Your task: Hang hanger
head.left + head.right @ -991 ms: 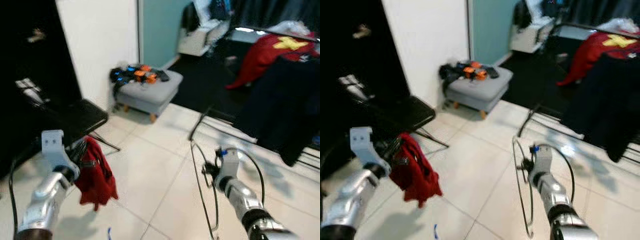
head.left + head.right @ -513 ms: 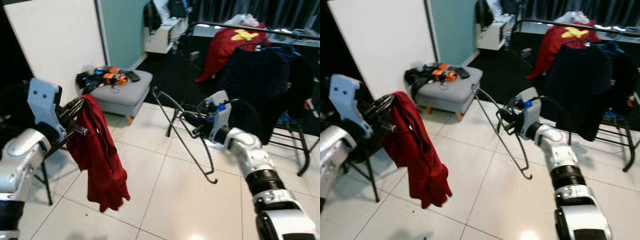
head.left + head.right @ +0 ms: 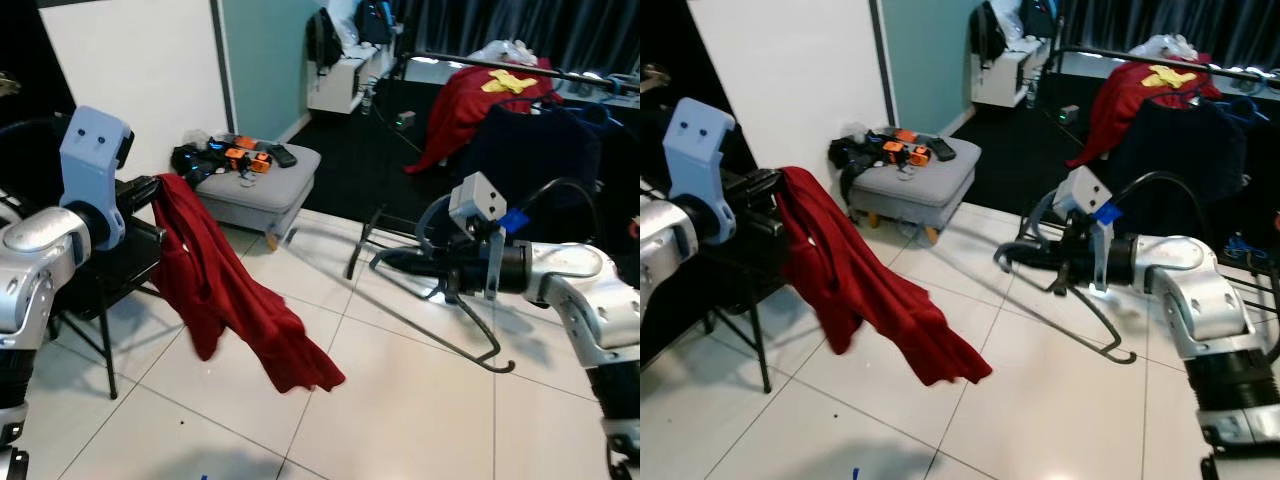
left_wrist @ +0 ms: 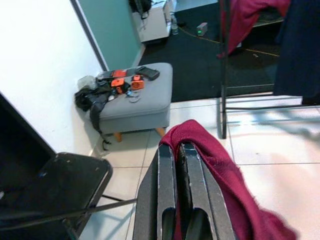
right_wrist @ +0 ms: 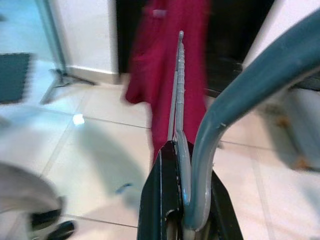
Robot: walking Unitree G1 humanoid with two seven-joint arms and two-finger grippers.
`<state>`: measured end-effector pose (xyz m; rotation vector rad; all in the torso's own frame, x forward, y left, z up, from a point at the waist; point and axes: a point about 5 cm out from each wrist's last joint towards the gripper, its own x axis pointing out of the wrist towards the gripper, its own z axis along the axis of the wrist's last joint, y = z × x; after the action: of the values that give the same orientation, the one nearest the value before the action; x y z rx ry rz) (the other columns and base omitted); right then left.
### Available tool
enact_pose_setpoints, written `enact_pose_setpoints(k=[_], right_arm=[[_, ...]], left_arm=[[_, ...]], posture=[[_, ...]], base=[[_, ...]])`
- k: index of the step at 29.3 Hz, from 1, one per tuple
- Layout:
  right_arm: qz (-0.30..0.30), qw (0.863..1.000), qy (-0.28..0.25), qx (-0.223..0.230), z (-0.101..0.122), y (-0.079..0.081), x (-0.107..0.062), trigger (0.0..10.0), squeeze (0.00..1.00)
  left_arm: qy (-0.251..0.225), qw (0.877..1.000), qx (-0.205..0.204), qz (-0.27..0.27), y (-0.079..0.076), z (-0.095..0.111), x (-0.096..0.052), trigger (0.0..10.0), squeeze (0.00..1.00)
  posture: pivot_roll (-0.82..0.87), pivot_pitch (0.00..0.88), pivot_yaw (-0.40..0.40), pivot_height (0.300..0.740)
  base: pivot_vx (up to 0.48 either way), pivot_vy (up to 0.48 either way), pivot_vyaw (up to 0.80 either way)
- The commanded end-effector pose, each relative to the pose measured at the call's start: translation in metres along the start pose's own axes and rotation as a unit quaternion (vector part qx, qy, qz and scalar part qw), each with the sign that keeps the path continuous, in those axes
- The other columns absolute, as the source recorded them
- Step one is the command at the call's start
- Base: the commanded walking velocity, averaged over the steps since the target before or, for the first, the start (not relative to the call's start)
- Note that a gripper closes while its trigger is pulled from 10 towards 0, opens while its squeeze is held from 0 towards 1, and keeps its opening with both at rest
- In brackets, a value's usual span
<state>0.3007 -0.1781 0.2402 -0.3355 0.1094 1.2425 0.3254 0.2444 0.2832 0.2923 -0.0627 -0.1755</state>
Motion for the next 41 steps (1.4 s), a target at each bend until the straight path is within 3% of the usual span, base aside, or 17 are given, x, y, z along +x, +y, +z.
enact_pose_setpoints(k=[1, 6, 13, 17, 29, 32, 41], right_arm=[[0.018, 1.000, -0.003, 0.002, 0.003, 0.005, 0.004, 10.0, 0.00], [0.020, 1.000, 0.002, 0.011, 0.000, 0.008, 0.012, 10.0, 0.00], [-0.040, 0.998, 0.020, 0.032, -0.002, -0.002, 0.030, 10.0, 0.00], [-0.042, 0.998, 0.021, 0.036, -0.001, 0.000, 0.032, 10.0, 0.00], [-0.004, 0.998, -0.014, 0.054, 0.013, 0.017, 0.055, 10.0, 0.00], [-0.001, 0.997, -0.020, 0.070, 0.019, 0.019, 0.062, 10.0, 0.00], [-0.054, 0.995, -0.010, 0.079, 0.023, 0.008, 0.065, 10.0, 0.00]], left_arm=[[-0.008, 1.000, 0.005, 0.009, -0.003, 0.007, 0.003, 10.0, 0.00], [0.005, 1.000, -0.003, 0.027, -0.010, 0.008, 0.008, 10.0, 0.00], [0.011, 0.990, -0.109, 0.086, 0.000, 0.020, 0.011, 10.0, 0.00], [0.004, 0.988, -0.127, 0.086, 0.000, 0.023, 0.011, 10.0, 0.00], [-0.041, 0.989, -0.113, 0.082, -0.011, 0.036, 0.012, 10.0, 0.00], [-0.058, 0.988, -0.120, 0.084, -0.017, 0.048, 0.015, 10.0, 0.00], [-0.065, 0.990, -0.105, 0.072, -0.026, 0.059, 0.015, 10.0, 0.00]], posture=[[-0.09, 0.000, 0.003, 0.736], [-0.09, 0.000, 0.002, 0.736], [-0.09, 0.000, -0.001, 0.736], [-0.09, 0.000, -0.002, 0.736], [-0.09, 0.000, -0.002, 0.736], [-0.09, 0.000, -0.004, 0.736], [-0.09, 0.000, -0.006, 0.736]], base=[[0.341, -0.334, 0.00], [0.160, -0.205, 0.00], [0.000, 0.000, 0.00], [0.000, 0.000, 0.00], [0.000, 0.000, 0.00], [0.000, 0.000, 0.00], [0.000, 0.000, 0.00]])
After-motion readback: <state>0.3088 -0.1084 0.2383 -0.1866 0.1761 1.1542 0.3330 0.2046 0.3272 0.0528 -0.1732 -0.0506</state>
